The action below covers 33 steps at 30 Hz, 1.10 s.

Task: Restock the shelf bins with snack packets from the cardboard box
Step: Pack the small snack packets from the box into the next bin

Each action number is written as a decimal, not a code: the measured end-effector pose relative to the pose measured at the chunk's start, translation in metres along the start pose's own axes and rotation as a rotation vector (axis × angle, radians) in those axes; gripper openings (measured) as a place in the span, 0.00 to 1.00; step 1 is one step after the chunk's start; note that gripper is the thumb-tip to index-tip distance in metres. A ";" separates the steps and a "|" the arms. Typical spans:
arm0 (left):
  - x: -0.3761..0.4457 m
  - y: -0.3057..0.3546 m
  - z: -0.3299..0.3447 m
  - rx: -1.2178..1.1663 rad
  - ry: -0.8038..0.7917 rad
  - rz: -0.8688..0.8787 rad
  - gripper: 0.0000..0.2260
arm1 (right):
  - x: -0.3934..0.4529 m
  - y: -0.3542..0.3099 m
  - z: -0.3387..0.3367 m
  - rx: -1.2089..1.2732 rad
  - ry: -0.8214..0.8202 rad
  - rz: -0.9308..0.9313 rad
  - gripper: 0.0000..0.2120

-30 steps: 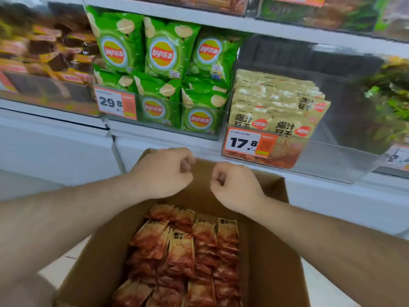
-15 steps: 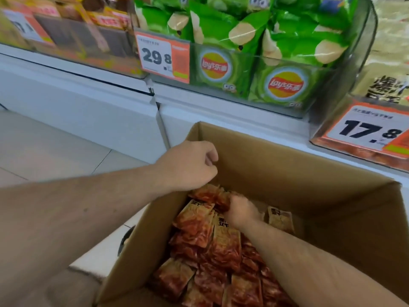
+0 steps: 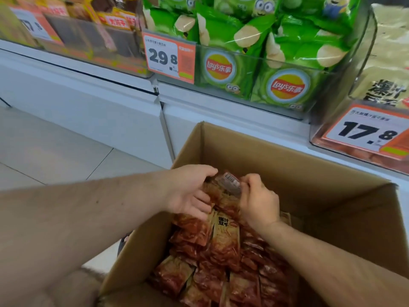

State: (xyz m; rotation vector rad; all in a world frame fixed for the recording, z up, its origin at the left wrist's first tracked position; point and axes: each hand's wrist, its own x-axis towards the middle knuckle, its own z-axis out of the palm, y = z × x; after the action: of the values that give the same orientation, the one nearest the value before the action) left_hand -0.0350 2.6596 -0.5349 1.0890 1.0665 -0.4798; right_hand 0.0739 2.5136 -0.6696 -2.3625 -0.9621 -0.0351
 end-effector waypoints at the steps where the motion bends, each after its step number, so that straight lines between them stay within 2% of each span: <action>1: 0.000 -0.003 0.003 -0.103 -0.002 -0.022 0.30 | -0.005 -0.011 -0.014 0.075 0.063 -0.095 0.05; 3: 0.003 -0.004 0.005 -0.206 -0.003 0.013 0.21 | -0.017 -0.029 -0.033 0.194 0.120 -0.312 0.04; 5: 0.003 -0.001 0.003 -0.174 0.072 0.128 0.14 | -0.024 -0.041 -0.045 0.282 0.083 -0.475 0.03; 6: 0.003 0.001 0.000 -0.135 0.133 0.193 0.10 | -0.026 -0.044 -0.048 0.317 0.048 -0.499 0.04; 7: 0.001 0.003 -0.003 -0.084 0.209 0.251 0.08 | -0.027 -0.044 -0.049 0.344 0.016 -0.470 0.08; 9: -0.005 0.009 -0.011 0.112 0.349 0.384 0.10 | -0.028 -0.036 -0.044 0.332 -0.020 -0.284 0.14; 11: -0.013 0.014 -0.018 0.288 0.410 0.511 0.11 | -0.024 -0.018 -0.030 0.213 -0.071 -0.095 0.10; 13: -0.018 0.017 -0.025 0.376 0.418 0.561 0.13 | -0.017 -0.004 -0.009 0.113 -0.176 0.038 0.04; 15: -0.016 0.019 -0.030 0.461 0.452 0.580 0.16 | -0.011 0.003 0.015 0.066 -0.323 0.160 0.04; 18: -0.009 0.024 -0.033 0.497 0.478 0.592 0.21 | 0.000 0.003 0.057 -0.017 -0.490 0.204 0.08; 25: 0.011 0.029 -0.037 0.514 0.475 0.551 0.21 | 0.023 0.002 0.127 -0.114 -0.657 0.286 0.21; 29: 0.013 0.027 -0.040 0.484 0.454 0.533 0.20 | 0.022 0.010 0.135 -0.233 -0.611 0.226 0.12; 31: 0.012 0.026 -0.040 0.471 0.445 0.522 0.20 | 0.021 0.013 0.130 -0.226 -0.494 0.182 0.14; 33: 0.010 0.025 -0.040 0.448 0.436 0.510 0.19 | 0.023 0.011 0.117 -0.093 -0.360 0.190 0.11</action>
State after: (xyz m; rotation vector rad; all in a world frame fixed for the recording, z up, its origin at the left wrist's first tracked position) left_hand -0.0299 2.7079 -0.5344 1.8622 1.0209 -0.0615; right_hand 0.0757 2.5831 -0.7671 -2.5890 -0.9068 0.4416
